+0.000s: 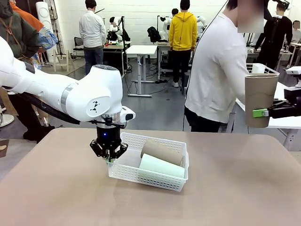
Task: Clean and organize the cups into the basket.
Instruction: Pick up the Reusable plastic cup from the right side of the table and stack it inside the Organizing basket in the center of the table.
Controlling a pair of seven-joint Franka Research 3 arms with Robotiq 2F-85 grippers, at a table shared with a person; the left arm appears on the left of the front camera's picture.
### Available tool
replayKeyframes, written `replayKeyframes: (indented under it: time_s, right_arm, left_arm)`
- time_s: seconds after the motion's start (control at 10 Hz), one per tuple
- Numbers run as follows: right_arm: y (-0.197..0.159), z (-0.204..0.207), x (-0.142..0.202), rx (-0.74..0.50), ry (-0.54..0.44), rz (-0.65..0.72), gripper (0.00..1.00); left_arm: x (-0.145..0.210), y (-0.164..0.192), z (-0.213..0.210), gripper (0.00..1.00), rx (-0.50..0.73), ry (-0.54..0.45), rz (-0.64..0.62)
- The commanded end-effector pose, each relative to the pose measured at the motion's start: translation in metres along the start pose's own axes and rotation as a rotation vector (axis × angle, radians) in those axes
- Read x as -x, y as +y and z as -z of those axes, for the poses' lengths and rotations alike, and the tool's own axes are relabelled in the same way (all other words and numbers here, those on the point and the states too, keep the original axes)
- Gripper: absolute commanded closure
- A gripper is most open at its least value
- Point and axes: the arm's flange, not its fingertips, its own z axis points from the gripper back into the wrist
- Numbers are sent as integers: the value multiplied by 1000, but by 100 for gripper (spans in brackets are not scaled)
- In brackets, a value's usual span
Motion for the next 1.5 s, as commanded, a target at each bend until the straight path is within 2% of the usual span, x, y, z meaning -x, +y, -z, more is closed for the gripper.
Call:
replayKeyframes:
  time_s: [0.0,0.1,0.3,0.5,0.6,0.9,1.1,1.4]
  right_arm:
    - [0,0,0,0,0,0,21]
    - [17,24,-32,-20,144,-79,21]
    - [33,97,-83,-117,392,-117,21]
    - [38,178,-110,-150,599,-131,21]
    - [37,219,-109,-181,701,-117,21]
    - [33,297,-78,-249,879,-90,21]
    - [25,324,-55,-255,937,-77,21]
    - [18,345,-34,-265,968,-73,21]
  left_arm:
    - [-1,1,-3,100,-10,-12,1]
    - [-1,1,-3,100,-10,-12,1]
    - [-1,1,-3,100,-10,-12,1]
    - [-1,1,-3,100,-10,-12,1]
    - [-1,1,-3,100,-10,-12,1]
    - [-1,1,-3,100,-10,-12,1]
    - [-1,1,-3,100,-10,-12,1]
    - [-1,1,-3,100,-10,-12,1]
